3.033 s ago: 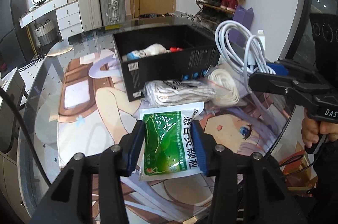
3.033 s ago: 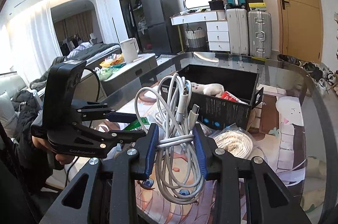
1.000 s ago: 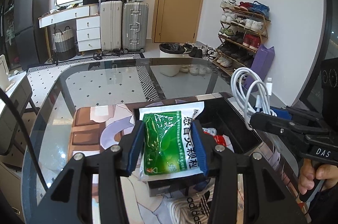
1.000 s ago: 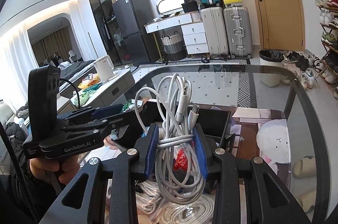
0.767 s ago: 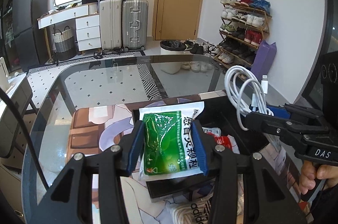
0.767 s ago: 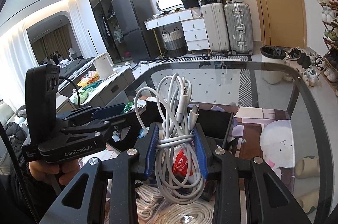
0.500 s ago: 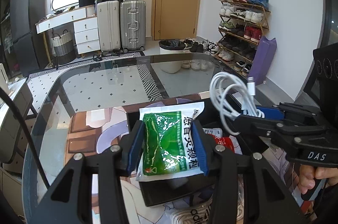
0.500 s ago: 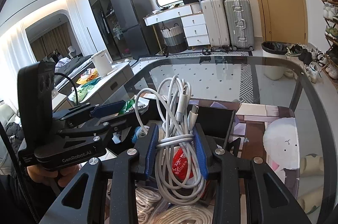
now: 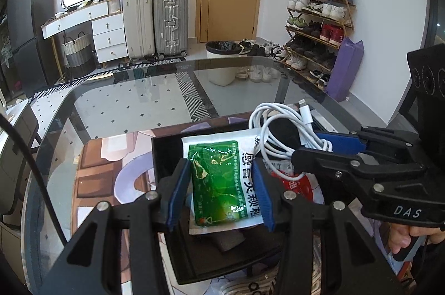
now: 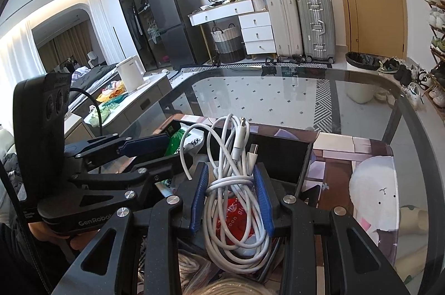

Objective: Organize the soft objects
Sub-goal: 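Open both grippers to drop the cable and green packet into the crate, then withdraw both tools toward the bagged white rope and the adidas bag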

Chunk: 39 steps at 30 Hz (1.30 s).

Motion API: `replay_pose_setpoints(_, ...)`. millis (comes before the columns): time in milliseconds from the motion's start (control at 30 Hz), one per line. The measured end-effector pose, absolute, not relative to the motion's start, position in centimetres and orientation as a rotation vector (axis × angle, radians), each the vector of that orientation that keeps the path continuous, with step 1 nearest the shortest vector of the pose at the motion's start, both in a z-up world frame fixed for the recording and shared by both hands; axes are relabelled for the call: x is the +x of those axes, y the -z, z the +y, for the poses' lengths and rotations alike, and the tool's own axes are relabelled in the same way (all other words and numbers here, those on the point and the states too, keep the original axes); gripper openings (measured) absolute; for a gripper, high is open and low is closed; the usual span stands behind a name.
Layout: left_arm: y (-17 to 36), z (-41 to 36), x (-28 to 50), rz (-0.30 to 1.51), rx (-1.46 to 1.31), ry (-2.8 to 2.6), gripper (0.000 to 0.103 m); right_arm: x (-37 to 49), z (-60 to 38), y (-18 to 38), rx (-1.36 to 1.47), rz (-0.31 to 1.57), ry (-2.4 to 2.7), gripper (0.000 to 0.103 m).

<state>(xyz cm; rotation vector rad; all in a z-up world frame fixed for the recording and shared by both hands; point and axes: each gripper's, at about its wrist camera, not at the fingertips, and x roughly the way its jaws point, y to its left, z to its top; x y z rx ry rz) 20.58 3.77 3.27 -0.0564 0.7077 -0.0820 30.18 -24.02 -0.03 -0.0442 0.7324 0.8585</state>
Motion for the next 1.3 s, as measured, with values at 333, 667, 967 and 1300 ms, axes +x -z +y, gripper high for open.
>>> replay_pose_setpoints(333,-4.3,3.7,19.2,0.709,-0.053,0.094,0.079,28.8,-25.4,-1.0,-0.063,0.670,-0.811,0.074)
replay_pose_setpoints(667,-4.9,4.3,15.6,0.687,-0.045,0.043,0.102,26.6,-29.3,-0.4,-0.035,0.711,-0.727,0.101)
replay_pose_setpoints(967,-3.1,3.8,11.9,0.727,-0.017,0.057,0.102,23.9,-31.1,1.0,-0.041,0.767,-0.700,0.102)
replay_pose_setpoints(1300,-2.7,3.5,10.4,0.742,-0.001,0.058,0.102,22.7,-30.7,4.4,-0.074,0.890,-0.685,0.102)
